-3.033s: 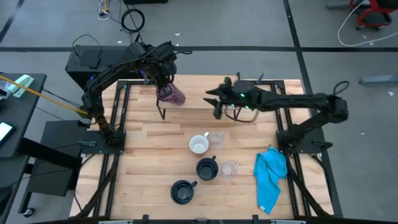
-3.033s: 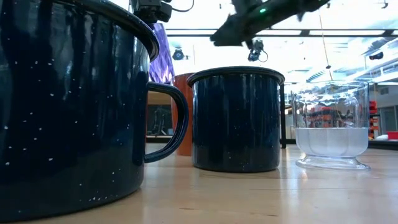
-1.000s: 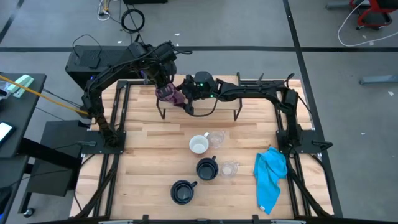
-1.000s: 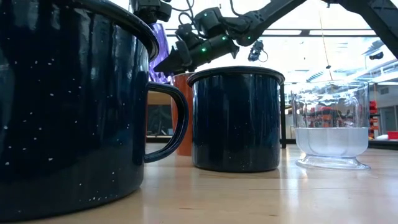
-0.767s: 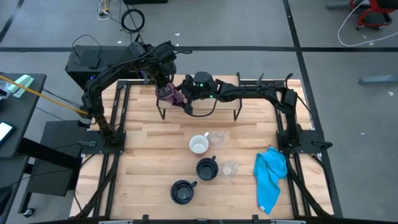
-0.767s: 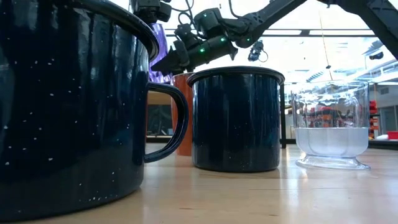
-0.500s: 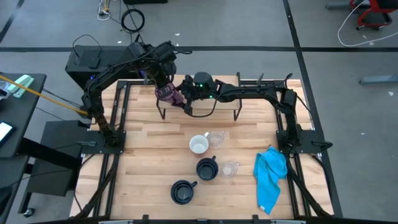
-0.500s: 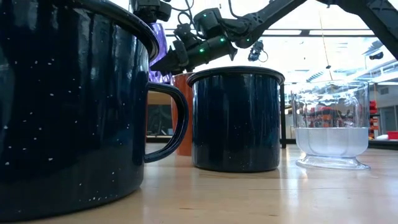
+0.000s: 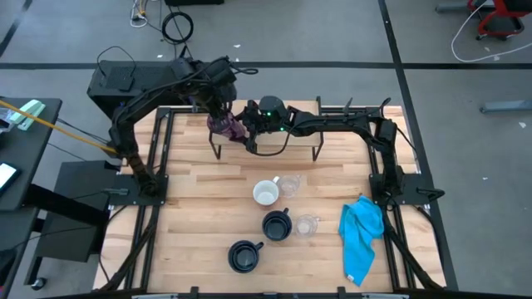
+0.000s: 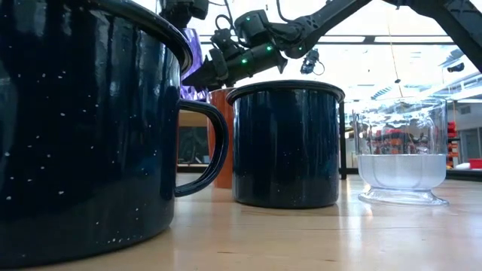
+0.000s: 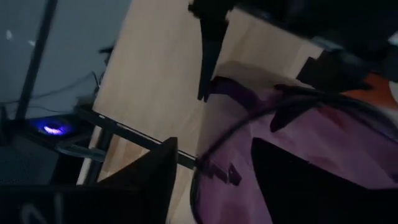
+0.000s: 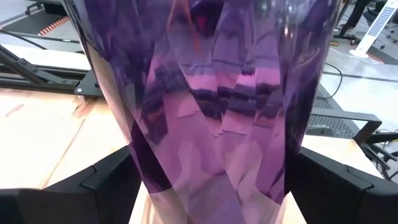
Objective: Stack small to large cups/mugs on shelf
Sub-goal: Put the violet cup on the shelf
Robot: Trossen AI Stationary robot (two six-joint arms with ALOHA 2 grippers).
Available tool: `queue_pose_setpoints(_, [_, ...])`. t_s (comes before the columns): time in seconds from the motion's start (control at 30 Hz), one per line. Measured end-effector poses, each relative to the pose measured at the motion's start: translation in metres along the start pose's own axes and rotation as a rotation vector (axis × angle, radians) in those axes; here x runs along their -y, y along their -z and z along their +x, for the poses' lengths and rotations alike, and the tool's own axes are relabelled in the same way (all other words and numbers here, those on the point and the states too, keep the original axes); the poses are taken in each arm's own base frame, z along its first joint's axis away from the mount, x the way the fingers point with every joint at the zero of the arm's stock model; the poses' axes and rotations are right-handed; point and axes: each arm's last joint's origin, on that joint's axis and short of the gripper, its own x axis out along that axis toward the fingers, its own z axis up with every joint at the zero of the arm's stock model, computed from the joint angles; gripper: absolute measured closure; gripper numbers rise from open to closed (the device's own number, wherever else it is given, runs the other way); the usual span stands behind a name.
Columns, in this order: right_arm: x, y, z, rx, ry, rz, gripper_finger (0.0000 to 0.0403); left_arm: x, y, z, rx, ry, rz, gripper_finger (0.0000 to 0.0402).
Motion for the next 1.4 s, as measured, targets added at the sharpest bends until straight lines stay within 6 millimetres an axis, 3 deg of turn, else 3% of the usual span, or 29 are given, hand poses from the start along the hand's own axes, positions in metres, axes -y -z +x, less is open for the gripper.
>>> queue_pose_setpoints(0.27, [0.005,-0.003,-0.005,0.002,0.011,0.014,0.005,0.0,0.016,-0.046,0.141,-0.051,-0.007,0.0174])
queue_pose_setpoints(0.47, [0.008,-0.003,-0.006,0.004,0.02,0.026,0.0051,0.002,0.031,-0.067,0.207,-0.058,-0.007,0.0179])
queue_pose_setpoints(0.73, [0.009,-0.003,-0.006,0.007,0.02,0.05,0.0051,0.016,0.044,-0.094,0.429,-0.065,0.047,0.0199])
queue_pose_setpoints(1.07, [0.008,-0.005,-0.006,0.035,0.002,0.08,0.005,0.035,0.09,-0.091,0.742,-0.077,0.115,0.0239])
queue_pose_setpoints(1.4, [-0.001,-0.013,-0.002,0.115,-0.022,0.117,0.0052,0.04,0.133,-0.076,0.925,-0.095,0.096,0.0245])
